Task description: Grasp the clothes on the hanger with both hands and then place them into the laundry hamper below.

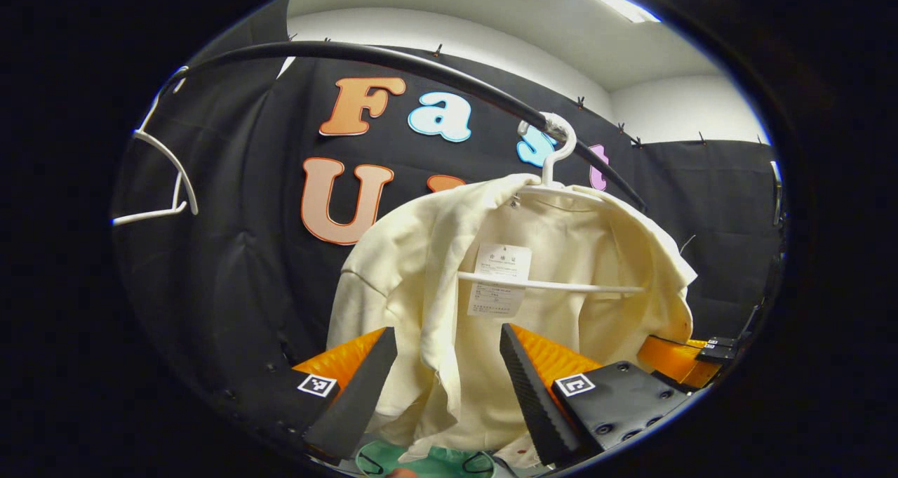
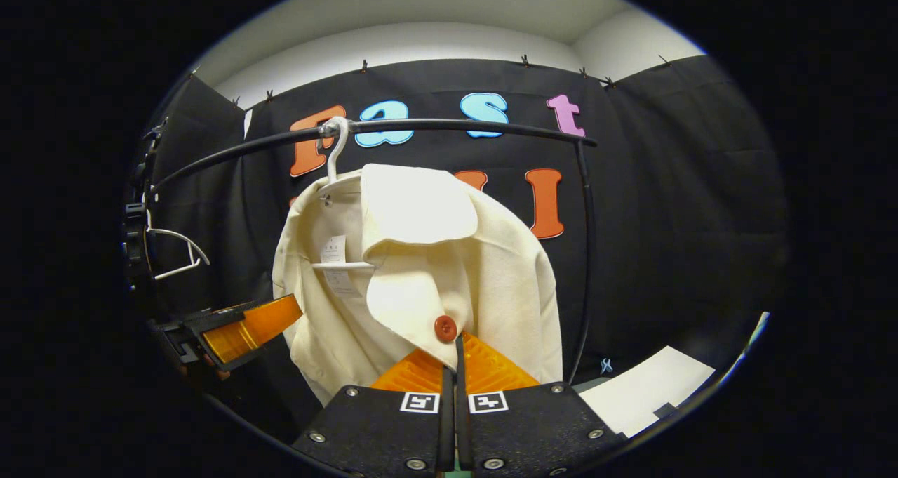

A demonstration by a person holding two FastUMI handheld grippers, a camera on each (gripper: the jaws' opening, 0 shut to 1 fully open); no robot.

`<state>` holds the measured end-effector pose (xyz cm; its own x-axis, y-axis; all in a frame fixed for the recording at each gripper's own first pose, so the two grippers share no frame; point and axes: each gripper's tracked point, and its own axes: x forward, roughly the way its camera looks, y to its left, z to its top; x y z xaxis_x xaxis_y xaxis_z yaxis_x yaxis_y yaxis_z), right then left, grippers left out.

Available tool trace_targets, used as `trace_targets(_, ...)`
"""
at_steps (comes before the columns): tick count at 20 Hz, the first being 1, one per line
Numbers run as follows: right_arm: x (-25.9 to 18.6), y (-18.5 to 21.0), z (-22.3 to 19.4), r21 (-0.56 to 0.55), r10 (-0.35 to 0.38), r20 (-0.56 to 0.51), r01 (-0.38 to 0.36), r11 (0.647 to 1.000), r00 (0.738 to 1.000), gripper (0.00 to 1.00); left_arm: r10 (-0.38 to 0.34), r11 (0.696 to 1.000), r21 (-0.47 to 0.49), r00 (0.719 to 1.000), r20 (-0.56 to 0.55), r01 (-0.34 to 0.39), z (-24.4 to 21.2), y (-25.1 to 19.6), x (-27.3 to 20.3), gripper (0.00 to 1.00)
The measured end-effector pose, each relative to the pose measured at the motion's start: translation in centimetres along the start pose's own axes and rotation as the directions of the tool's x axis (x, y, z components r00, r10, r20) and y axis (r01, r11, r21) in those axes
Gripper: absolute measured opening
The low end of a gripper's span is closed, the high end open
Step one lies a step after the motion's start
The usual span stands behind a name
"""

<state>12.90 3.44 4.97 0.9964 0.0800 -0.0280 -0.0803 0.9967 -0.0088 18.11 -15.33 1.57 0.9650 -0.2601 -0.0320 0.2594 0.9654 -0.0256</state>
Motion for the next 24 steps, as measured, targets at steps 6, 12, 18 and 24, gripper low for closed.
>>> trace_targets(6,-0.2,-0.1,0.6,-0.001,-0.006,0.002,0.006,1.0,1.0,0.01,0.015,1.0,-0.027,1.0,-0.022,-0.016,-0.9,1.0,3.5,1.0)
trace_targets(12,-0.3,-0.2,1.8,-0.006,-0.011,0.017,0.011,1.0,1.0,0.01,-0.023,0.998,-0.054,0.995,-0.098,0.018,-3.7,0.7,5.4,0.97)
trace_targets(18,-0.5,0.4,3.1,-0.028,-0.005,0.041,0.006,1.0,0.999,0.01,-0.057,0.992,-0.119,0.986,-0.154,0.039,-5.9,0.5,6.2,0.84)
trace_targets(24,-0.3,0.9,3.5,-0.046,0.001,0.047,0.002,0.999,0.999,0.01,-0.012,1.0,-0.028,0.974,-0.226,0.005,-7.4,1.7,6.4,0.26)
